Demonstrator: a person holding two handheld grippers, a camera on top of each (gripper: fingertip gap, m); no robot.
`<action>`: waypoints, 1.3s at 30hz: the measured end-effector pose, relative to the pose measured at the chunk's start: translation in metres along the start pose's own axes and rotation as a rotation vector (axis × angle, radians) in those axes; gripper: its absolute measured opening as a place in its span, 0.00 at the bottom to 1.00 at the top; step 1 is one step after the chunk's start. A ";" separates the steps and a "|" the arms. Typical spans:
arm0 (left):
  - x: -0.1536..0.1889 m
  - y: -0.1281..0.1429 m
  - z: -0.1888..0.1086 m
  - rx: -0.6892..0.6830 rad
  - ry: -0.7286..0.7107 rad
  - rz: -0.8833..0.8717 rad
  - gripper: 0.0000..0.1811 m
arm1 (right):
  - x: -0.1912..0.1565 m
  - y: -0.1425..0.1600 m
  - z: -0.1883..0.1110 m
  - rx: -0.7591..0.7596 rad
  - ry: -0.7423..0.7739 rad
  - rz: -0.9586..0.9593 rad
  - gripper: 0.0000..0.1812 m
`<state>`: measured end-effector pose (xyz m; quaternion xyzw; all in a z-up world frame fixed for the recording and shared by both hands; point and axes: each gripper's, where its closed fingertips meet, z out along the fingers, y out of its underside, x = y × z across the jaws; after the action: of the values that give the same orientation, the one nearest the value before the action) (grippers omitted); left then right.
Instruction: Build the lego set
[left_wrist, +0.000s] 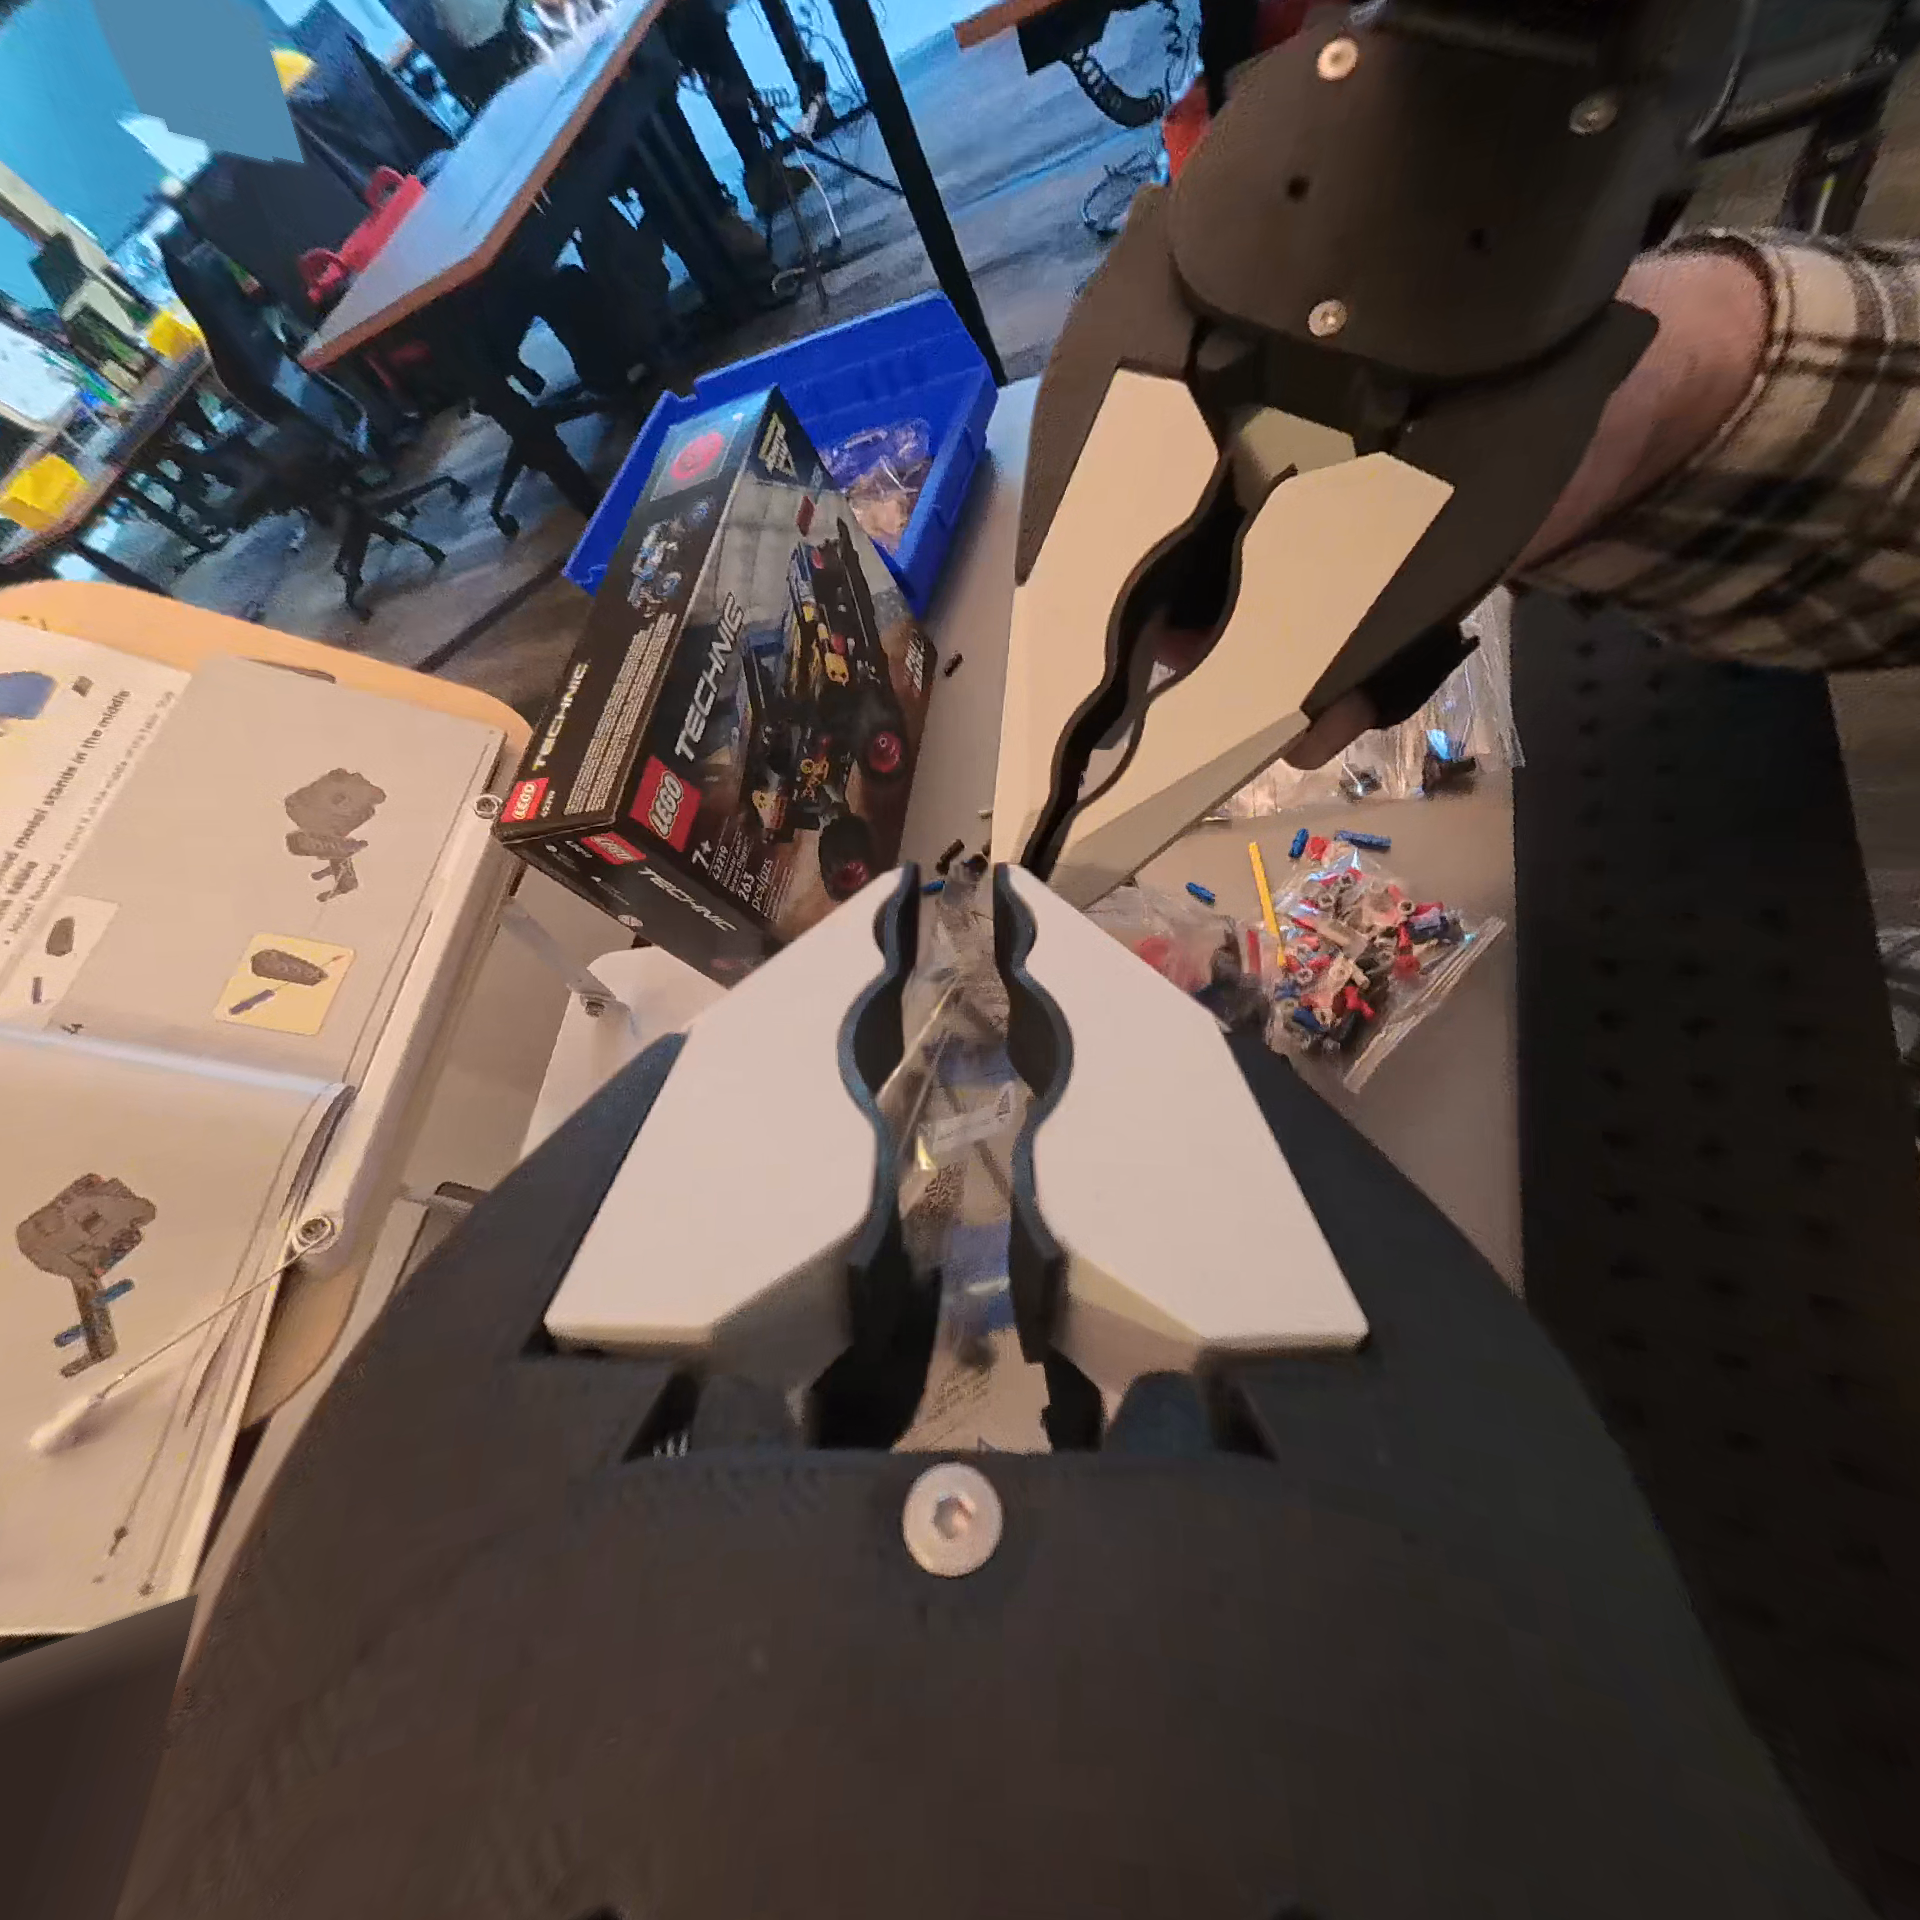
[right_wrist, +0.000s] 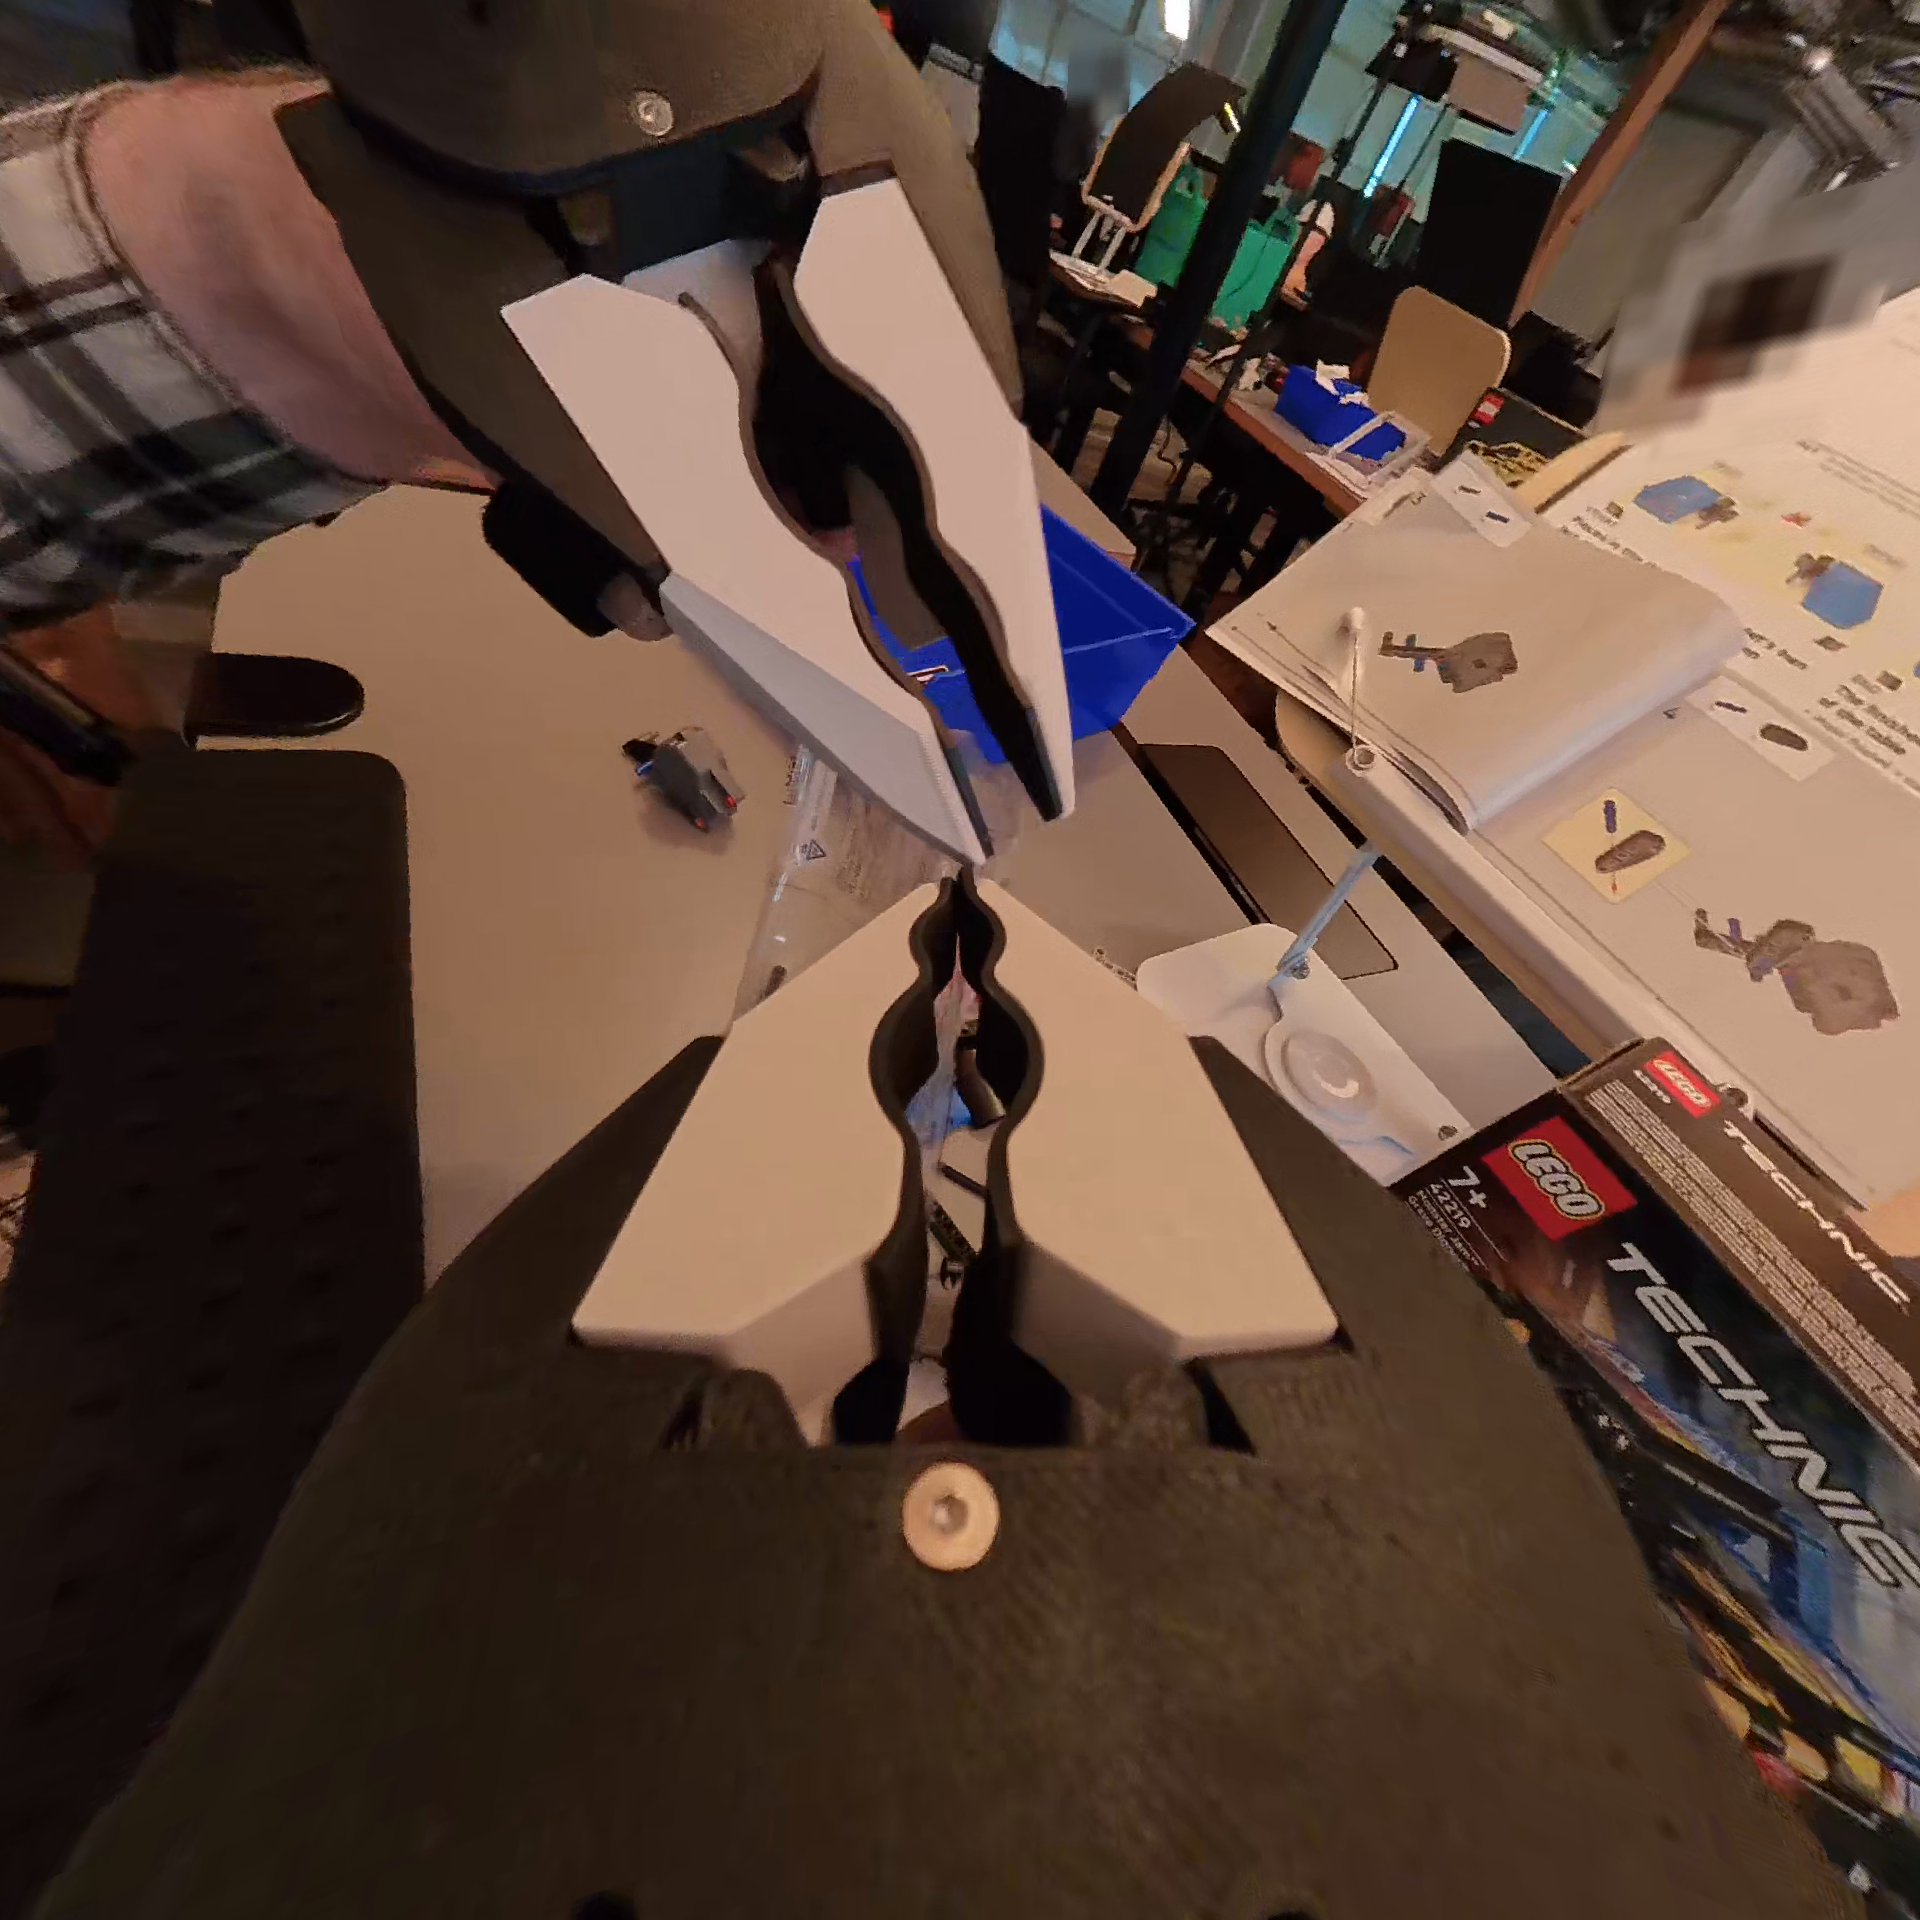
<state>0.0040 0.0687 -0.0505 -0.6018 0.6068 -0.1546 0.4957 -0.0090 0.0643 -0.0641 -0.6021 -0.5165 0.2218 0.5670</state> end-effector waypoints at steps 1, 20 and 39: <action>0.001 -0.001 0.000 -0.021 0.015 0.007 0.07 | -0.001 0.000 -0.001 -0.005 -0.009 -0.012 0.00; 0.013 -0.004 0.003 -0.190 0.168 0.062 0.00 | -0.008 -0.002 -0.010 0.045 0.000 -0.025 0.00; -0.084 0.117 0.049 -0.247 -0.274 -0.405 0.00 | 0.013 0.058 0.067 -0.185 0.336 -0.316 0.00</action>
<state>-0.0433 0.1900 -0.1300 -0.7821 0.4156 -0.0929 0.4550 -0.0401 0.1160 -0.1301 -0.5917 -0.5208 -0.0208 0.6151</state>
